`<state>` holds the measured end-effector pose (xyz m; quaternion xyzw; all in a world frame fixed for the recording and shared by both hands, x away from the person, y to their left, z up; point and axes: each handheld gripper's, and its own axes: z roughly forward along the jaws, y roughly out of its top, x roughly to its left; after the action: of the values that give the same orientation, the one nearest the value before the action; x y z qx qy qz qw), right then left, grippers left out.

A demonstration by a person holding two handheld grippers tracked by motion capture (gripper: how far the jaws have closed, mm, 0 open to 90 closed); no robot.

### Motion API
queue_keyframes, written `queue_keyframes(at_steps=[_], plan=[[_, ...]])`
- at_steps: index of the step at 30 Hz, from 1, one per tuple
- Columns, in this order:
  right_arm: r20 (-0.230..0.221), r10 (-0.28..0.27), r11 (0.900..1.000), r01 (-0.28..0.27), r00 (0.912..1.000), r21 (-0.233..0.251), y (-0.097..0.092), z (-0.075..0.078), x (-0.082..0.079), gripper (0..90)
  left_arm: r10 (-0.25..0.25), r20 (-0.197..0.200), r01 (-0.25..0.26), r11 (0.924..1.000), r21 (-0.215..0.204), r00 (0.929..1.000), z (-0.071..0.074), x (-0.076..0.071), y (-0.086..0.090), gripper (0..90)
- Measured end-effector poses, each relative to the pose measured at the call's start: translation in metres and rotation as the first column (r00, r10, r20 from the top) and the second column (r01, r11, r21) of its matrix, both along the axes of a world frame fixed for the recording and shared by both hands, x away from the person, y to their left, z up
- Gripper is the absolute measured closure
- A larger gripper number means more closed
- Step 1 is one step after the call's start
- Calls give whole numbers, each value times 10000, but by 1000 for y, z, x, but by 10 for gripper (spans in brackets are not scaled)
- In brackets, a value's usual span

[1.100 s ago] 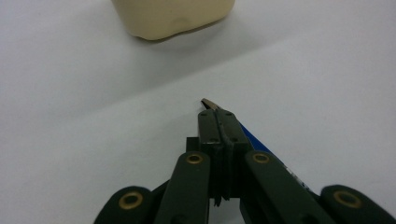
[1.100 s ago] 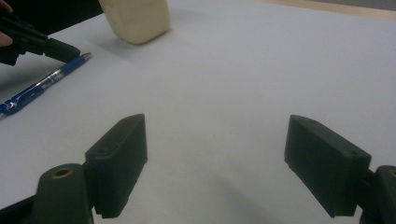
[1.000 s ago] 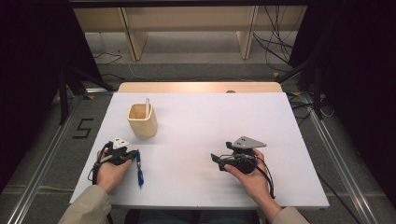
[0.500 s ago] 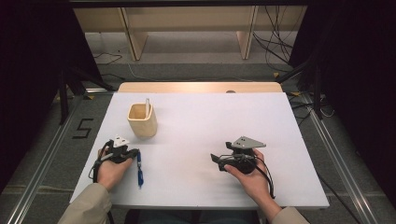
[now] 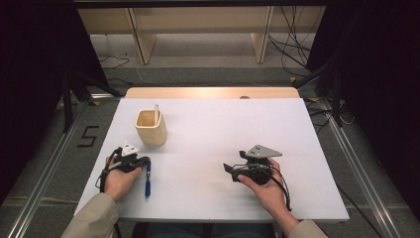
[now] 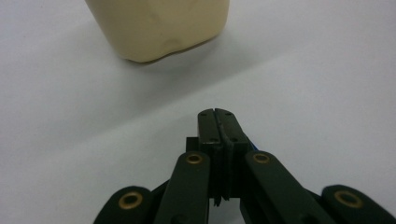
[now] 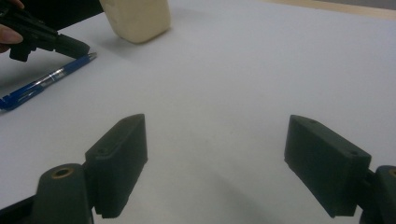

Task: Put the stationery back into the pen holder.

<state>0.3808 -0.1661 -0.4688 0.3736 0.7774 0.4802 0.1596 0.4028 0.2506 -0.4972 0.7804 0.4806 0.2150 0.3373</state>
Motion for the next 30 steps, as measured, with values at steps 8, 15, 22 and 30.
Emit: queue_keyframes(at_steps=[8, 15, 22, 30], plan=[[7, 6, 10000, -6, 10000, 3, 0, 0, 0, 221, -68, 71, 69, 9999, -115, 10000, 1, 0, -1, 895], [-1, -6, 10000, 6, 10000, 11, 0, 0, 0, 221, 45, -73, -45, 10000, 49, 10000, 0, 0, 0, 896], [13, -7, 10000, 7, 10000, 26, -1, 0, 0, 221, 15, -179, -13, 9999, 138, 9998, 4, -5, -1, 896], [-1, 8, 10000, -8, 10000, 11, 0, 0, 0, 221, 80, -227, -77, 9998, 167, 9997, 2, -1, 0, 896]])
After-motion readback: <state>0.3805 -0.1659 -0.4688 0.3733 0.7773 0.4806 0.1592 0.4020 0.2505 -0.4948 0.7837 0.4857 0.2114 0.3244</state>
